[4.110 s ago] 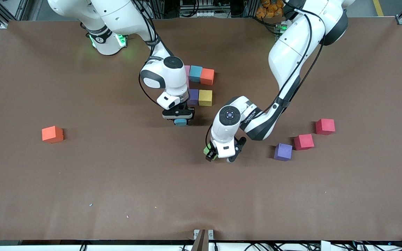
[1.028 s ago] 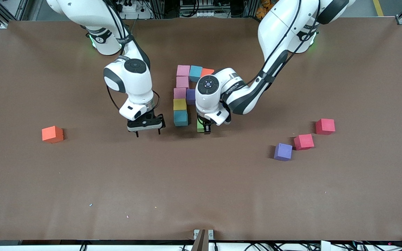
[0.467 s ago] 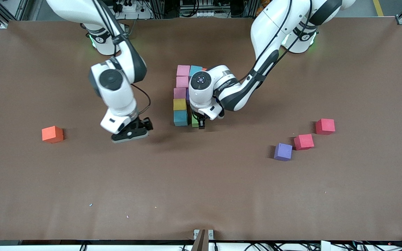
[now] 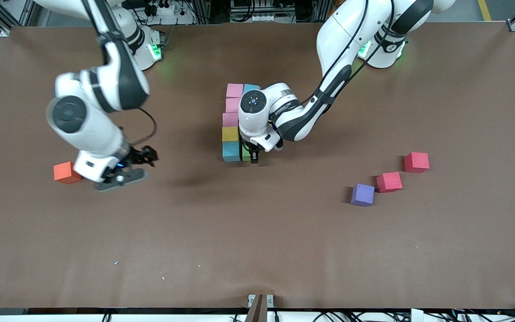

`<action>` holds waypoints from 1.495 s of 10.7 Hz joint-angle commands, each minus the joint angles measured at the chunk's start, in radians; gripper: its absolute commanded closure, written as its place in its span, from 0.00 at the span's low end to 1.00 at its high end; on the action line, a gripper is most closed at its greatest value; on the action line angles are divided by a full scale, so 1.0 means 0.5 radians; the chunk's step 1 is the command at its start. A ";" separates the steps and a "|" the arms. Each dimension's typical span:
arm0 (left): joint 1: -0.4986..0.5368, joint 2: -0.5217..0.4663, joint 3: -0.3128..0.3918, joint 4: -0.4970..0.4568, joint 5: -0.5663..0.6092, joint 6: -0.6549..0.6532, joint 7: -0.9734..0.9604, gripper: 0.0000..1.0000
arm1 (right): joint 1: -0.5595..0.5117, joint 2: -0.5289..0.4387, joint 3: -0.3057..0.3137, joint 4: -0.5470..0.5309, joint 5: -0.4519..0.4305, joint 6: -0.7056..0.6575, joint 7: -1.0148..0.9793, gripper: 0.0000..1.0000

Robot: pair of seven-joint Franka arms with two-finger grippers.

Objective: Arrange 11 blocks into digit 3

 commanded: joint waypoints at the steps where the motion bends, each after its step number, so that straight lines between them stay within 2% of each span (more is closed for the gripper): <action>1: -0.035 0.033 0.022 0.048 0.026 0.034 -0.037 1.00 | -0.010 -0.096 -0.104 0.148 0.051 -0.312 -0.063 0.00; 4: -0.038 0.046 0.022 0.048 0.029 0.053 -0.034 0.99 | -0.077 -0.124 -0.178 0.387 0.045 -0.634 -0.072 0.00; 5: -0.047 0.049 0.025 0.051 0.033 0.056 -0.034 0.97 | -0.169 -0.118 -0.160 0.479 0.045 -0.720 -0.094 0.00; 6: -0.047 0.064 0.025 0.072 0.033 0.056 -0.034 0.96 | -0.300 -0.118 -0.099 0.535 0.048 -0.779 -0.234 0.00; 8: -0.047 0.076 0.025 0.091 0.036 0.056 -0.031 0.92 | -0.646 -0.133 0.158 0.648 0.048 -0.907 -0.364 0.00; 9: -0.047 0.073 0.025 0.091 0.036 0.056 -0.031 0.60 | -0.831 -0.136 0.314 0.734 0.045 -0.972 -0.370 0.00; 10: -0.047 0.073 0.025 0.088 0.036 0.056 -0.028 0.01 | -0.951 -0.143 0.419 0.756 0.024 -1.036 -0.361 0.00; 14: -0.017 -0.022 0.022 0.069 0.051 0.010 -0.003 0.00 | -1.123 -0.179 0.567 0.753 0.018 -0.982 -0.288 0.00; 16: -0.004 -0.095 0.004 0.066 0.042 -0.094 0.006 0.00 | -1.246 -0.237 0.671 0.729 0.024 -0.939 -0.281 0.00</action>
